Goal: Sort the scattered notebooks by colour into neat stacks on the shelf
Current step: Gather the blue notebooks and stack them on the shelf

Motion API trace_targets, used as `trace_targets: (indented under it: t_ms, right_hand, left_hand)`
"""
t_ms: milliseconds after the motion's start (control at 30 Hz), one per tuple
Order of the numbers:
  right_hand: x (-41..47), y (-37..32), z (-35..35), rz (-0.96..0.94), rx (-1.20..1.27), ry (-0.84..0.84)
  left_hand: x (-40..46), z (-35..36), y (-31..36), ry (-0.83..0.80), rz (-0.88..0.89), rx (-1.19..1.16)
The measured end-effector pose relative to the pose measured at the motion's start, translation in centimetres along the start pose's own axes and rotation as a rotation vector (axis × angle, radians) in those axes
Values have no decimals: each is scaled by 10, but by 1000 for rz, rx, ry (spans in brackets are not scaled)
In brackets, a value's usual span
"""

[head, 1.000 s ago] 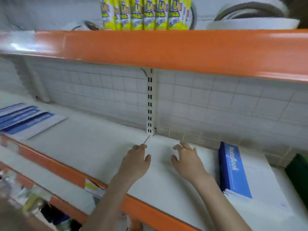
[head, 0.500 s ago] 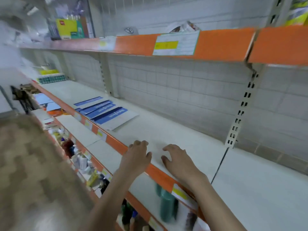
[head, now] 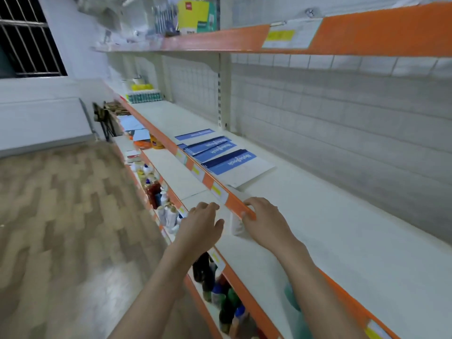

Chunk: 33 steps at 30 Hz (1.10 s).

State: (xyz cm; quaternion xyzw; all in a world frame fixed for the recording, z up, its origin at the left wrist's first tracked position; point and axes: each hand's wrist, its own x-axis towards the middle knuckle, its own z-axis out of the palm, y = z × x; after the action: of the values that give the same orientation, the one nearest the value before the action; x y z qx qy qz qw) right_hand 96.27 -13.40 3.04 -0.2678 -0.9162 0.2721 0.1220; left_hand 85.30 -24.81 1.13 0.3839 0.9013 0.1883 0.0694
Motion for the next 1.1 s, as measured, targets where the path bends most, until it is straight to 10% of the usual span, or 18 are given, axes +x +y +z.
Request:
trace_targets:
  t_ms: [1100]
  right_hand:
    - [298, -47, 76, 444, -226, 211]
  left_hand:
    - [327, -38, -113, -186, 469, -12]
